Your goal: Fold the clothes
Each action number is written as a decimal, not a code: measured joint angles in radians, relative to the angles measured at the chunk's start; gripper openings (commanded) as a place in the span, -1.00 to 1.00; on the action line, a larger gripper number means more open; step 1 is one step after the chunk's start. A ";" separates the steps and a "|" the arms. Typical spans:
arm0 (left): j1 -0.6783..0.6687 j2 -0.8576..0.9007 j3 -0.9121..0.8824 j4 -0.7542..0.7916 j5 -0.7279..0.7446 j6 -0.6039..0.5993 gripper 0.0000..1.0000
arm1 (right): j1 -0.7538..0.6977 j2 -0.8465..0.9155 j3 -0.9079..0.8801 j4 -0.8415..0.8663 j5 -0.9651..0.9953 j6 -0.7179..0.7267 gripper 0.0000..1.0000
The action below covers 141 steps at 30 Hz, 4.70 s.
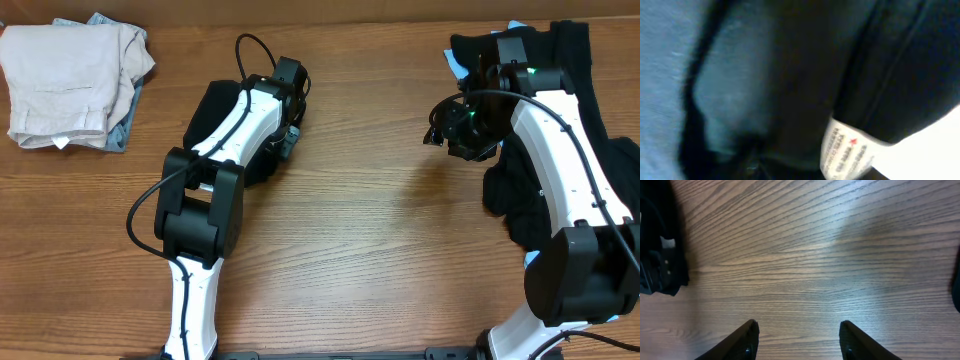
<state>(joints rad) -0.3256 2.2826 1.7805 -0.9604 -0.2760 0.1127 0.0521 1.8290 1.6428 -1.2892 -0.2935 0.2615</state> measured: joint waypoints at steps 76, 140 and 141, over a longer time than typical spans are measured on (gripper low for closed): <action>0.760 0.293 0.948 -0.026 0.127 0.212 -0.76 | 0.000 0.000 0.000 -0.064 0.005 0.000 0.07; 0.411 -0.049 1.102 -0.394 0.448 0.095 1.00 | 0.000 -0.633 0.492 -0.091 0.243 -0.102 1.00; 0.411 -0.049 1.102 -0.394 0.449 0.096 1.00 | 0.000 -0.661 0.426 -0.022 0.249 -0.102 1.00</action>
<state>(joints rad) 0.0853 2.2333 2.8822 -1.3544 0.1726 0.2085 0.0525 1.1675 2.0689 -1.3113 -0.0444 0.1596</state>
